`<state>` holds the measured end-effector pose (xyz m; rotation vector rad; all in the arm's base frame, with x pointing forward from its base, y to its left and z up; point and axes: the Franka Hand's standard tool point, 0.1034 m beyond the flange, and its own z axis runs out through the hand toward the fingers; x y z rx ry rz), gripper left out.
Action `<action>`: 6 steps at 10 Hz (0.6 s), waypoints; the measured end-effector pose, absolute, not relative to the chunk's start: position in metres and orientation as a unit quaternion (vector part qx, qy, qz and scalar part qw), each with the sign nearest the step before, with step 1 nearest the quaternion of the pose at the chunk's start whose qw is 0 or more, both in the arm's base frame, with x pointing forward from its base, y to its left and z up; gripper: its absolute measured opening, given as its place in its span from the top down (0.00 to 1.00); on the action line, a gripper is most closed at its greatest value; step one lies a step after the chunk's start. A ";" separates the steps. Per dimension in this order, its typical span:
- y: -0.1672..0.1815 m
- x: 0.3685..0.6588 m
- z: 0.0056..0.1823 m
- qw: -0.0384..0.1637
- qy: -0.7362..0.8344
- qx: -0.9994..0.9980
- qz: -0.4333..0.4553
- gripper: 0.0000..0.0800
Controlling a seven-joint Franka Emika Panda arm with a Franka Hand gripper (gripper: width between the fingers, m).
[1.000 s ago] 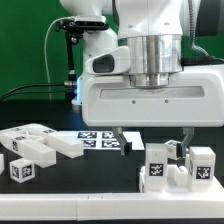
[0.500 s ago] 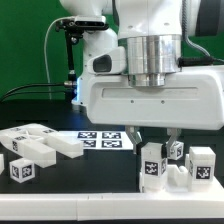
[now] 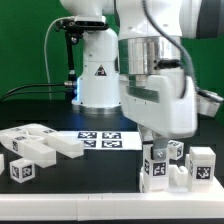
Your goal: Assemble chair
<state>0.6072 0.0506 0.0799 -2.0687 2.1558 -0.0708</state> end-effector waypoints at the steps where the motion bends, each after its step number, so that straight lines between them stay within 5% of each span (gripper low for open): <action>1: 0.052 0.607 0.080 0.077 0.739 -0.669 -0.021 0.64; 2: 0.051 0.607 0.080 0.077 0.732 -0.676 -0.022 0.64; 3: 0.051 0.607 0.079 0.073 0.705 -0.705 -0.025 0.55; 4: 0.051 0.606 0.079 0.065 0.648 -0.758 -0.027 0.32; 5: 0.051 0.608 0.080 0.064 0.590 -0.804 -0.035 0.32; 6: 0.051 0.610 0.078 0.063 0.505 -0.860 -0.050 0.22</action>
Offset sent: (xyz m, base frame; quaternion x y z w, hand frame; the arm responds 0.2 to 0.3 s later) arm -0.0002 -0.0050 0.0017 -0.0518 0.0332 -0.2702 0.9608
